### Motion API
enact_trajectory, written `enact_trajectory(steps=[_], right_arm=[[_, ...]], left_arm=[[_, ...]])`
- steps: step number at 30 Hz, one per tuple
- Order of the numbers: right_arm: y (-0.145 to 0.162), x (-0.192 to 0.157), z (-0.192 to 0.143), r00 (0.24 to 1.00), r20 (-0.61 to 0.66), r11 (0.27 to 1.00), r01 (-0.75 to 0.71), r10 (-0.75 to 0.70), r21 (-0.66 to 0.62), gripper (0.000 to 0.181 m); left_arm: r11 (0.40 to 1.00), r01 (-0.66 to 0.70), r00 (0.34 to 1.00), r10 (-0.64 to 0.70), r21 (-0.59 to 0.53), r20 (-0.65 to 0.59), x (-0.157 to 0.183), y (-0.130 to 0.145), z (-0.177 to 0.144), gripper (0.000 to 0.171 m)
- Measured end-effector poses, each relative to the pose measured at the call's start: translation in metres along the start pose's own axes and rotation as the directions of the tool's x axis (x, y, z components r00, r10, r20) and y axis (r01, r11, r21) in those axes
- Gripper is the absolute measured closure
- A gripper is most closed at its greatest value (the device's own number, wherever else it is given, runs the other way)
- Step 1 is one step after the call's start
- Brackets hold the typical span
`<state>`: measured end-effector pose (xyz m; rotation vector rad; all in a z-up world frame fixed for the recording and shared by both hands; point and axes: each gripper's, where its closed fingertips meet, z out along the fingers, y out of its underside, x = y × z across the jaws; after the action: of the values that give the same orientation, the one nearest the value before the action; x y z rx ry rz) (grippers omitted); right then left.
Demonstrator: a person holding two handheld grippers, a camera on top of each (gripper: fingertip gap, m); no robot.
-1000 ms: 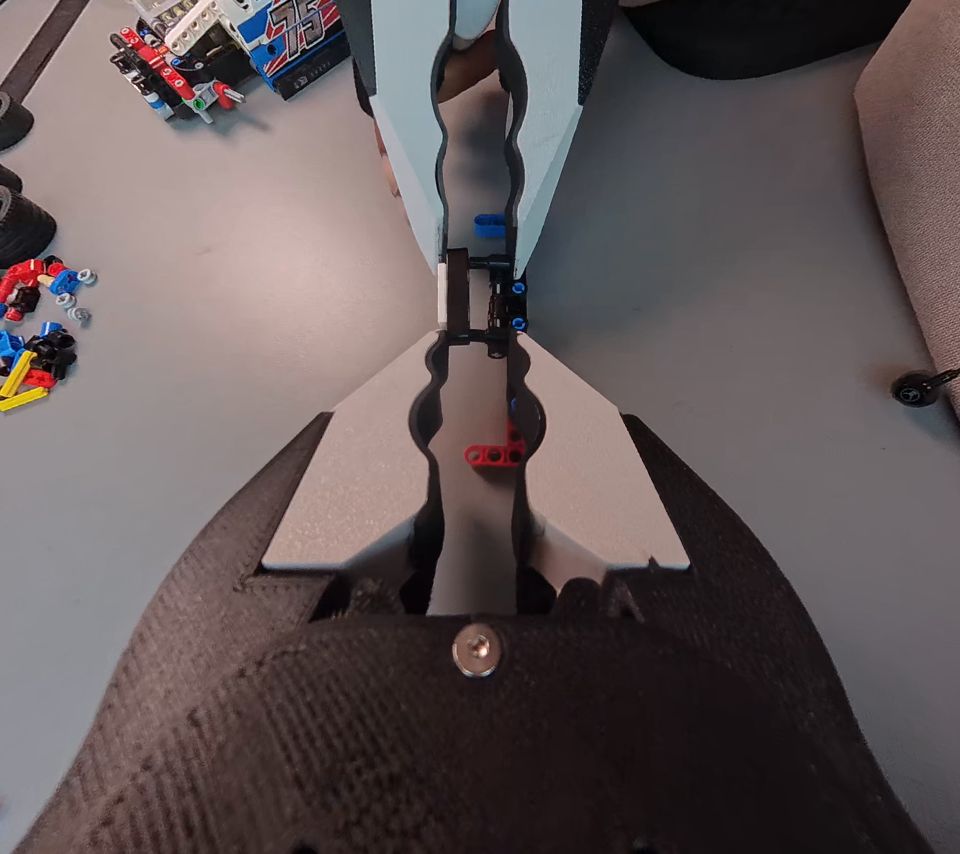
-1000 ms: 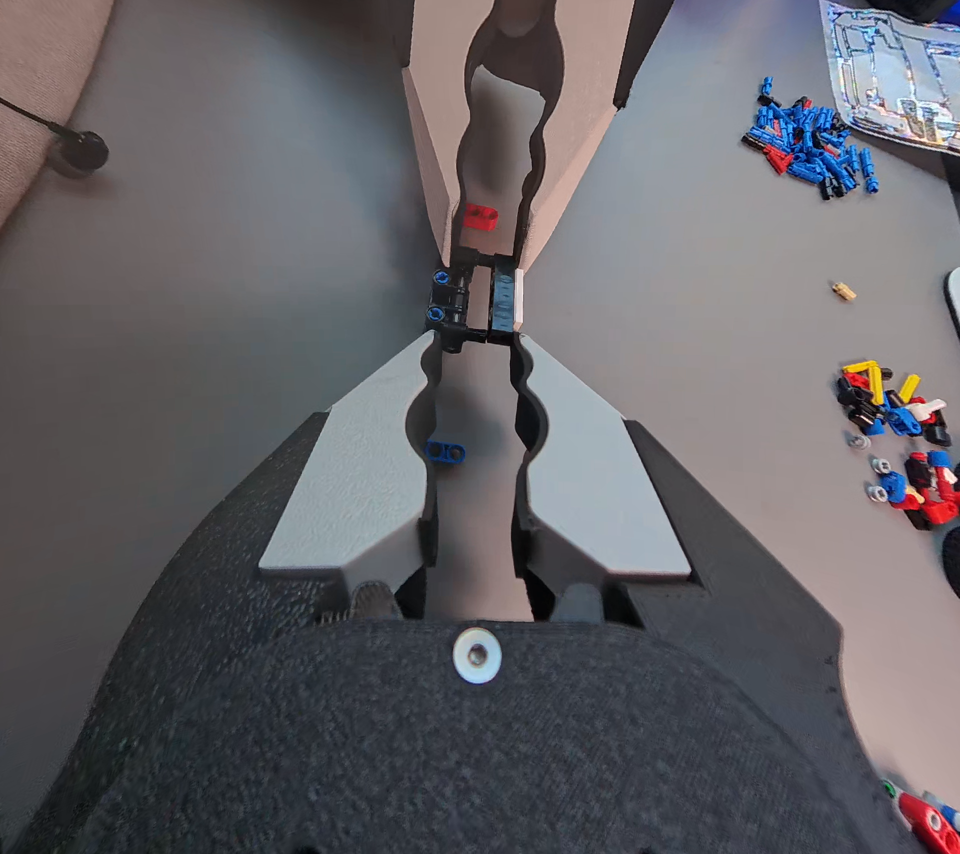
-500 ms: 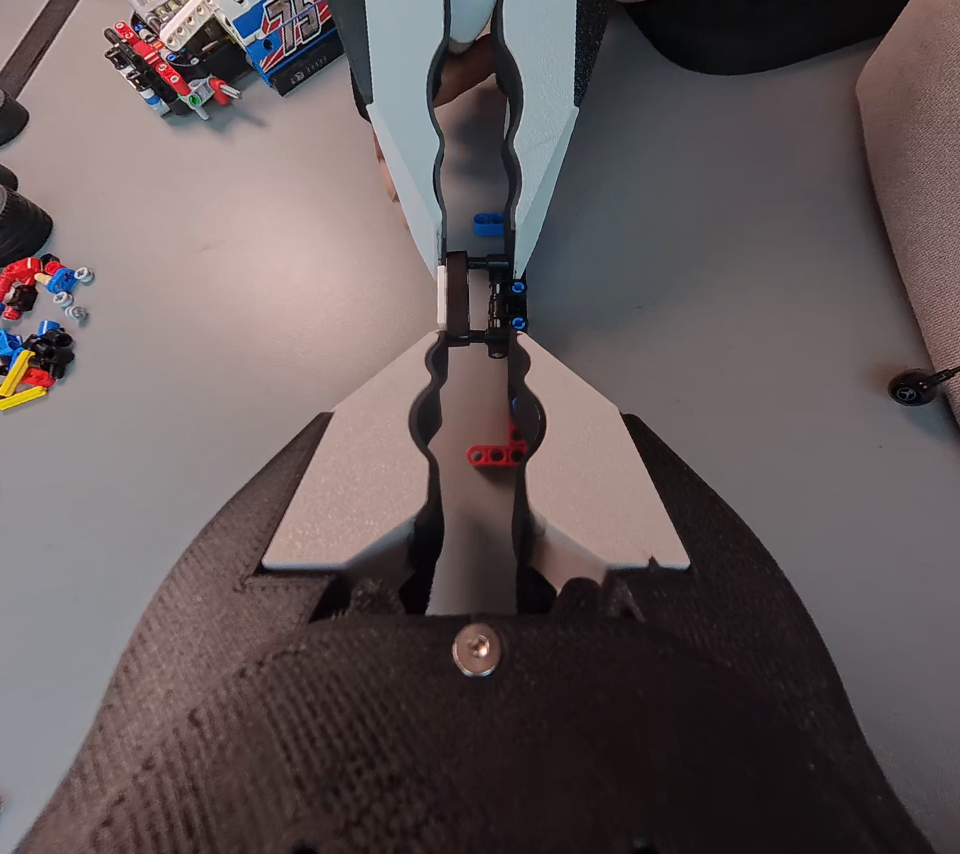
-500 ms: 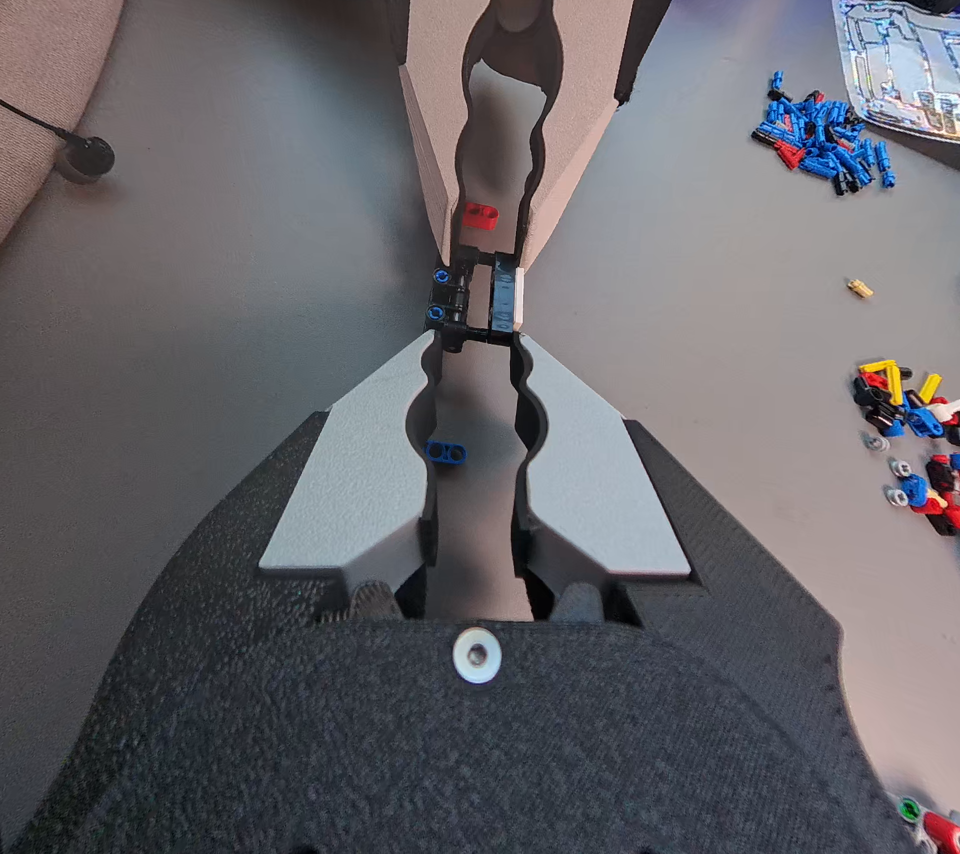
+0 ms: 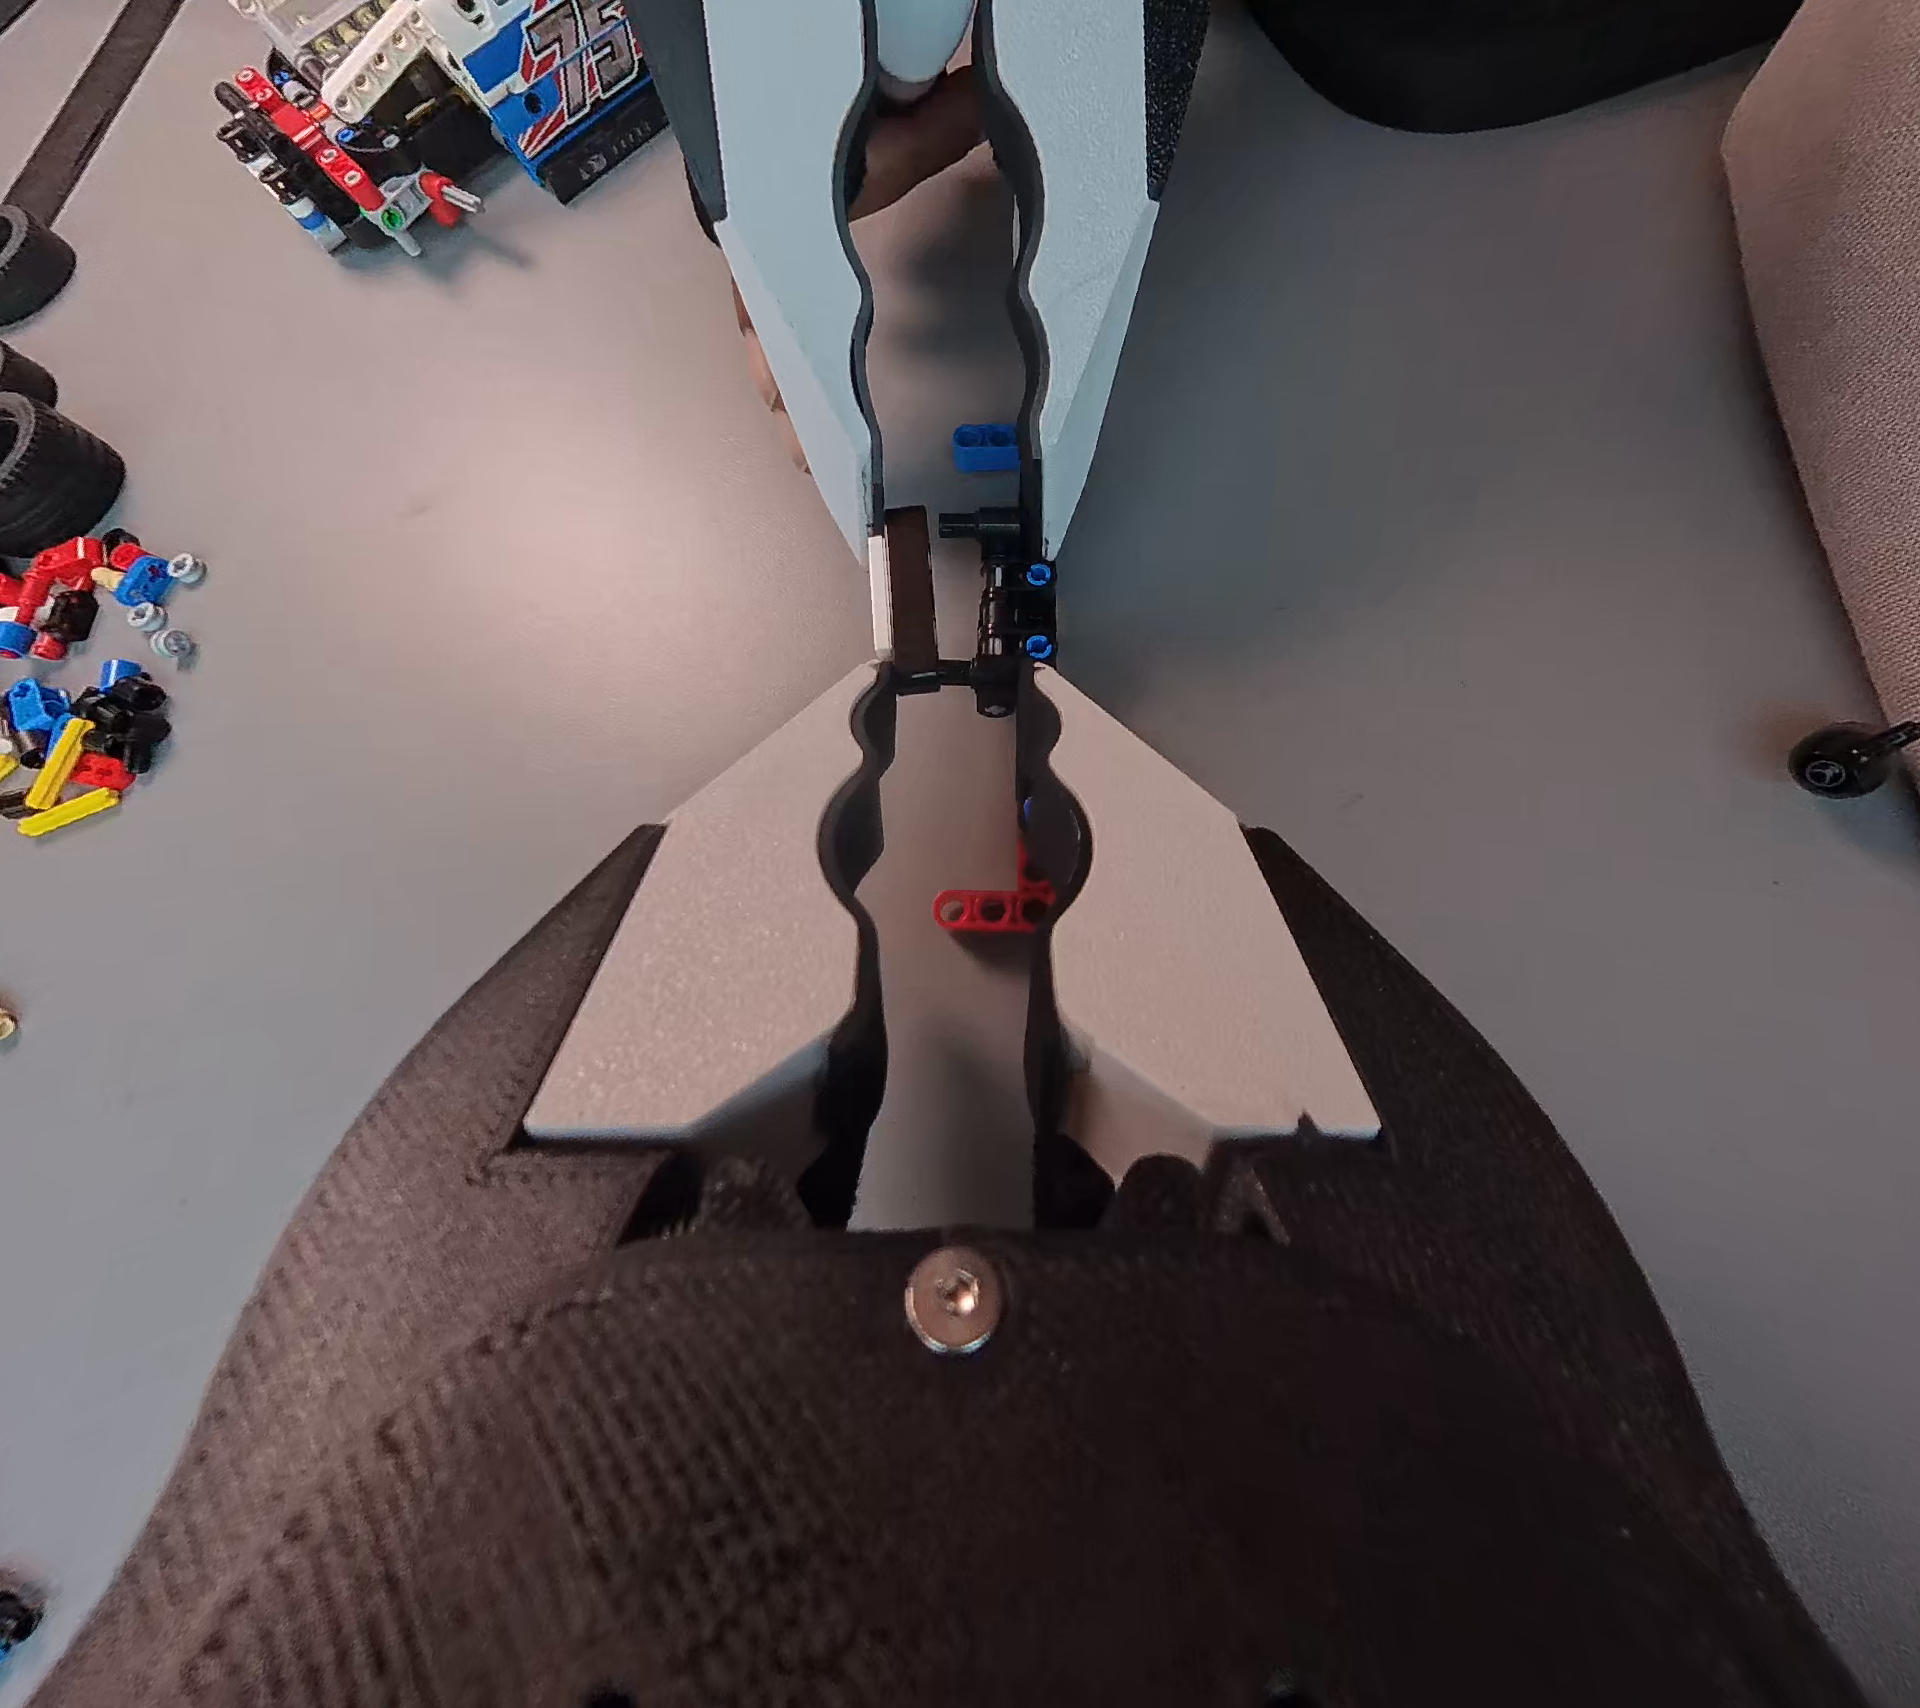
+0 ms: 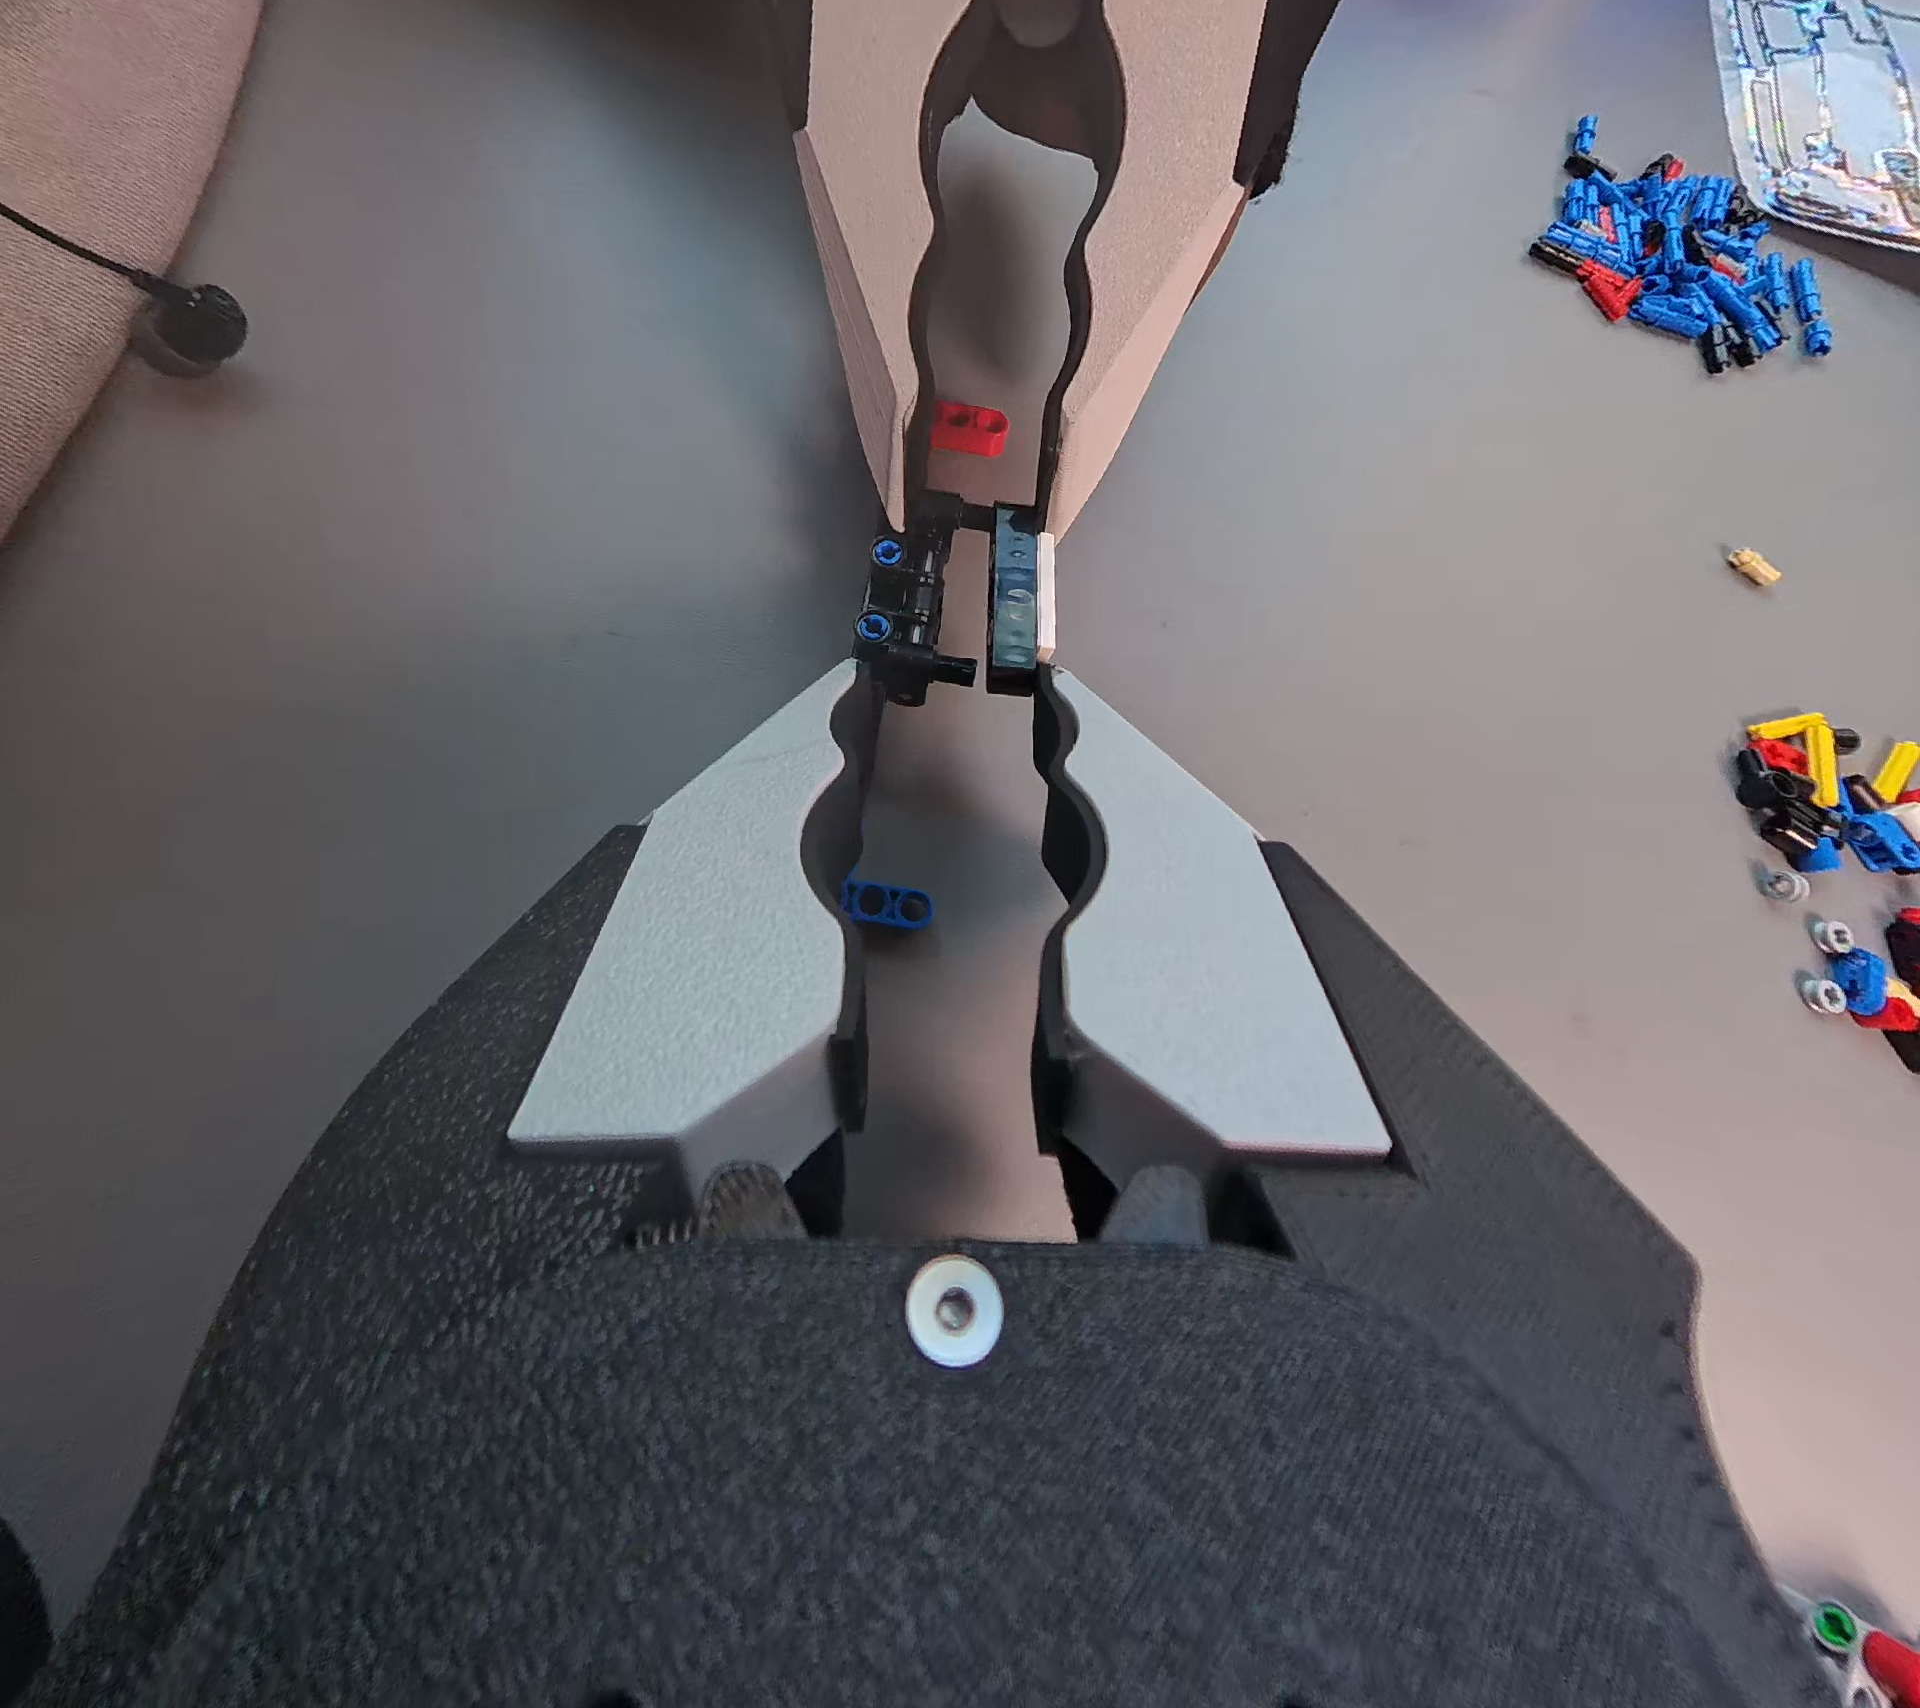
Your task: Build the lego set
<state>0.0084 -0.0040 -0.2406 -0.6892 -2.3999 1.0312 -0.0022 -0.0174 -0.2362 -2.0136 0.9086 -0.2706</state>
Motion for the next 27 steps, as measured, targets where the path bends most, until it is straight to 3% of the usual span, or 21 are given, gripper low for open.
enact_trajectory(steps=[27], right_arm=[[0.0008,0.0056,-0.0004,0.999,-0.028,1.000,0.022,-0.022,0.021,0.160]], left_arm=[[0.999,0.020,1.000,-0.020,0.037,-0.006,-0.0068,0.0005,0.0006,0.150]])
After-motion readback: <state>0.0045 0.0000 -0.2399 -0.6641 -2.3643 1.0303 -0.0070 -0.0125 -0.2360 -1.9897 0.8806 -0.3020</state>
